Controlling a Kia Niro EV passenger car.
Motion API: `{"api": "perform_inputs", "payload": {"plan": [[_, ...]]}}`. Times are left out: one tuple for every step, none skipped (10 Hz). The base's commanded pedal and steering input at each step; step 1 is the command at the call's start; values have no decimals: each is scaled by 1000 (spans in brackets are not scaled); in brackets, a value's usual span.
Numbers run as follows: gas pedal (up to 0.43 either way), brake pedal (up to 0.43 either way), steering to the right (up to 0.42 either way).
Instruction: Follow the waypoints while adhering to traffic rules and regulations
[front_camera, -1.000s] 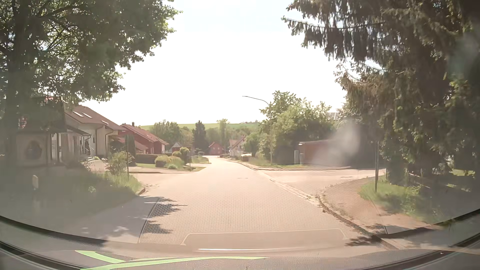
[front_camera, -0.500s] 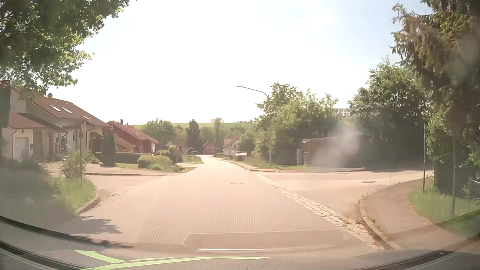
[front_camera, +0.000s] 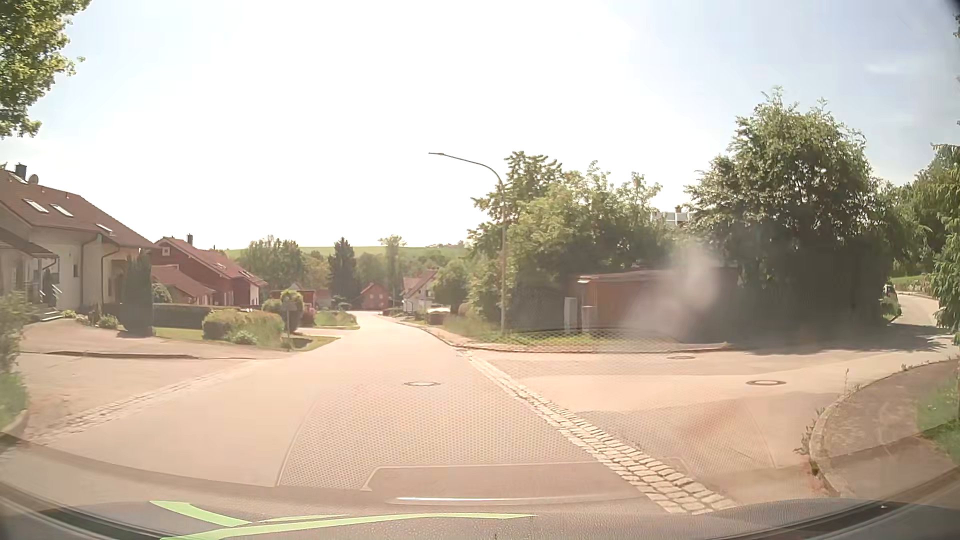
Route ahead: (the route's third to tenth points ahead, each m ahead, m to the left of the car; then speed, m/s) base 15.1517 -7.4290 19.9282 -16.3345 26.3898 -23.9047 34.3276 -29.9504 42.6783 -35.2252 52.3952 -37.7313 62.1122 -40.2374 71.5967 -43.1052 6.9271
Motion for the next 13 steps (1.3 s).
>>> {"api": "perform_inputs", "payload": {"plan": [[0, 287, 179], [0, 280, 198], [0, 280, 222], [0, 268, 246], [0, 250, 263], [0, 244, 274], [0, 238, 296], [0, 238, 316], [0, 226, 335], [0, 213, 340], [0, 195, 341], [0, 189, 350], [0, 104, 366]]}}
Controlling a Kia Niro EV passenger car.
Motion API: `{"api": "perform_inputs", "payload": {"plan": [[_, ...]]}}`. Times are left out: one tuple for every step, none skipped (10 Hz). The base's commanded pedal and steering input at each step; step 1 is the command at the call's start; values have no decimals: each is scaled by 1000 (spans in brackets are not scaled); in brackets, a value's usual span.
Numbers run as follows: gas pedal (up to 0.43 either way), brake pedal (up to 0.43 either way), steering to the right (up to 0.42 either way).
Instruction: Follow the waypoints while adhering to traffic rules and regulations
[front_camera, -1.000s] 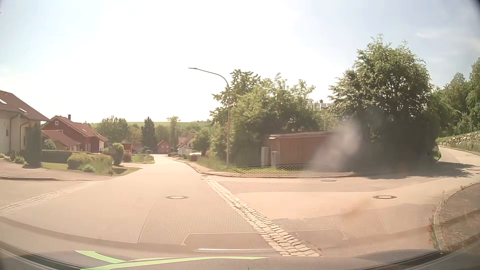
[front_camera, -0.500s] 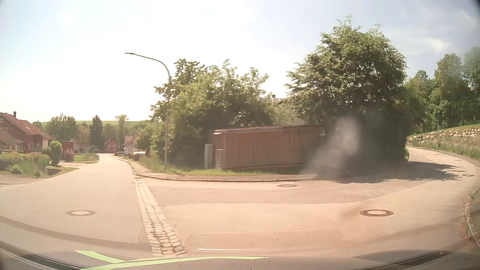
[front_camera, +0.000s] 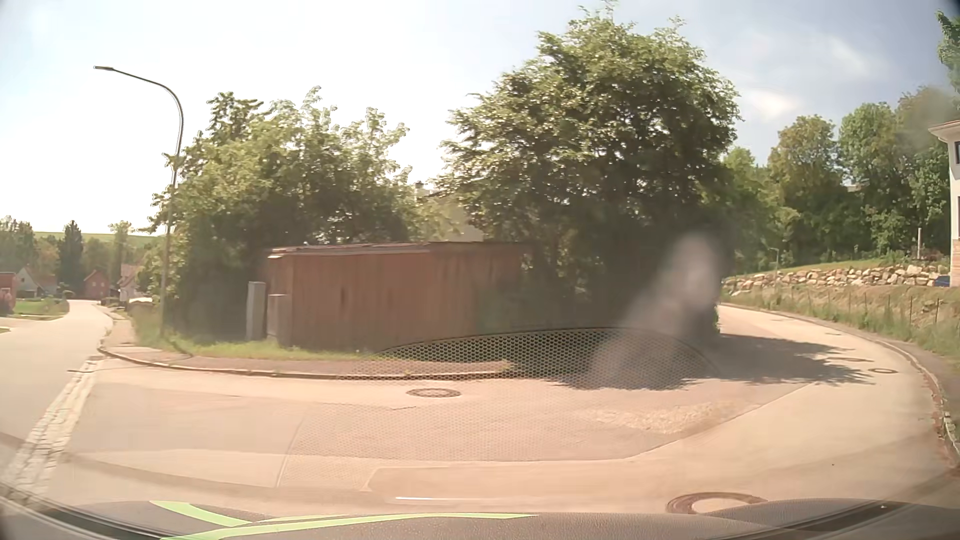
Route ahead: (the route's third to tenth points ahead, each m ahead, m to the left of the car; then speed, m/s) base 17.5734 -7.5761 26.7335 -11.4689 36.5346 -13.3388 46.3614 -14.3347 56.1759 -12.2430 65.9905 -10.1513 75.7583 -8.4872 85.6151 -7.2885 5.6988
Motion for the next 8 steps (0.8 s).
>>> {"api": "perform_inputs", "payload": {"plan": [[0, 0, 372], [0, 0, 374], [0, 0, 374], [0, 0, 380], [0, 49, 384], [0, 0, 379], [0, 0, 370], [0, 0, 354]]}}
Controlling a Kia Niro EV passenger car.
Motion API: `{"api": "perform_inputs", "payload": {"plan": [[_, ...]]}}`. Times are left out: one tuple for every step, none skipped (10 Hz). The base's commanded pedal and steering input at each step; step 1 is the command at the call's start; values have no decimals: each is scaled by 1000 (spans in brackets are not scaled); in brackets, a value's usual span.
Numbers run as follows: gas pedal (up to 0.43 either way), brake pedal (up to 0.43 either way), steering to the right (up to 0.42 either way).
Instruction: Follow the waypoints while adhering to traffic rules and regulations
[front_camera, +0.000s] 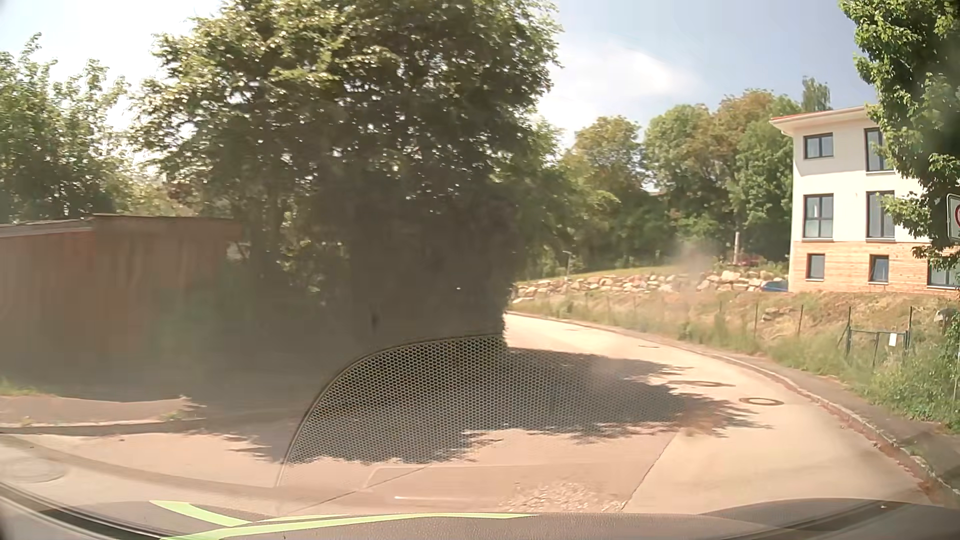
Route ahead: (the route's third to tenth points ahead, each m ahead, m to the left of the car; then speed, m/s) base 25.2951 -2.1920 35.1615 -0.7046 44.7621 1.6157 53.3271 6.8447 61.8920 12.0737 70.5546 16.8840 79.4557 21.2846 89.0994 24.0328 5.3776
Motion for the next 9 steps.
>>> {"api": "perform_inputs", "payload": {"plan": [[0, 0, 340], [0, 0, 330], [8, 0, 310], [59, 0, 282], [67, 0, 248], [130, 0, 203], [197, 0, 164], [209, 0, 126], [209, 0, 80]]}}
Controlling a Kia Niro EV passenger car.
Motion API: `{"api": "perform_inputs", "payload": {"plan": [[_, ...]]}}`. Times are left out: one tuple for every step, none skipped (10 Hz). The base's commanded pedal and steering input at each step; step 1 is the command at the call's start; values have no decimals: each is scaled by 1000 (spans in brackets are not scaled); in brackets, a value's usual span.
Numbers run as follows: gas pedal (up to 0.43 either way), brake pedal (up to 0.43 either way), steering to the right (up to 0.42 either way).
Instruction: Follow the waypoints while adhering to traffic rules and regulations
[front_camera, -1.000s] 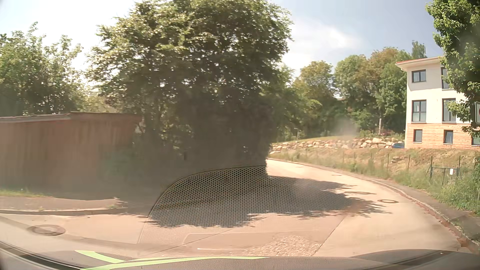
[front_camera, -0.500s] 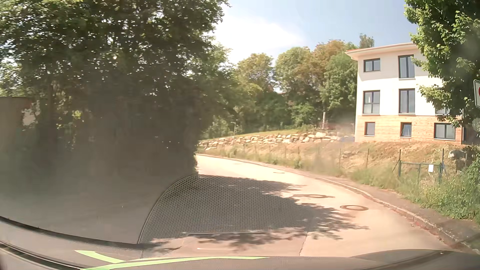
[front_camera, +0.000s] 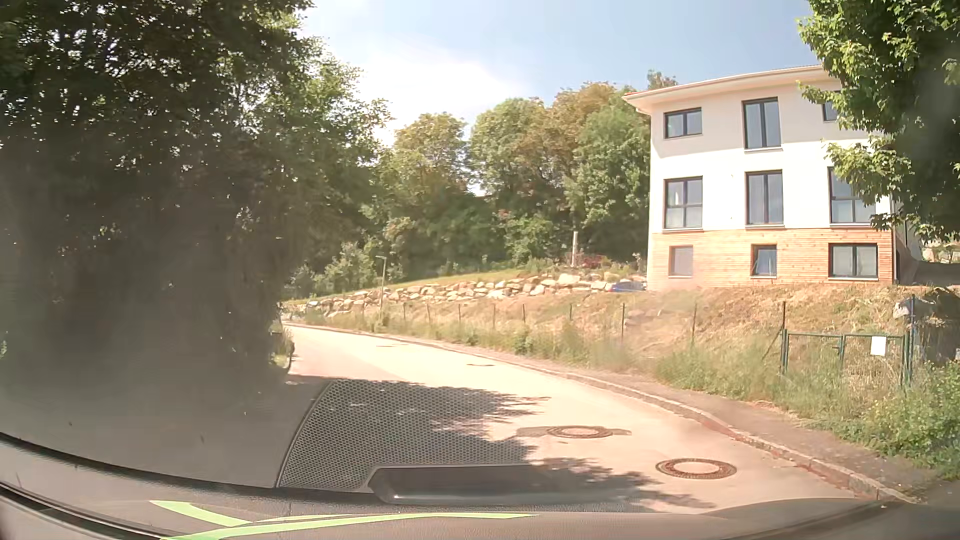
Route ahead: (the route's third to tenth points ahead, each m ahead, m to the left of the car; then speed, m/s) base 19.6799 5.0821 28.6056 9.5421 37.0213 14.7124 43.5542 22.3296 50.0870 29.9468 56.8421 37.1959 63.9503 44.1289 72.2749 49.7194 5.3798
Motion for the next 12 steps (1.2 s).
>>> {"api": "perform_inputs", "payload": {"plan": [[209, 0, 48], [209, 0, 24], [220, 0, 6], [228, 0, 1], [228, 0, -1], [228, 0, -5], [228, 0, -17], [228, 0, -33], [240, 0, -46], [240, 0, -60], [248, 0, -67], [248, 0, -73]]}}
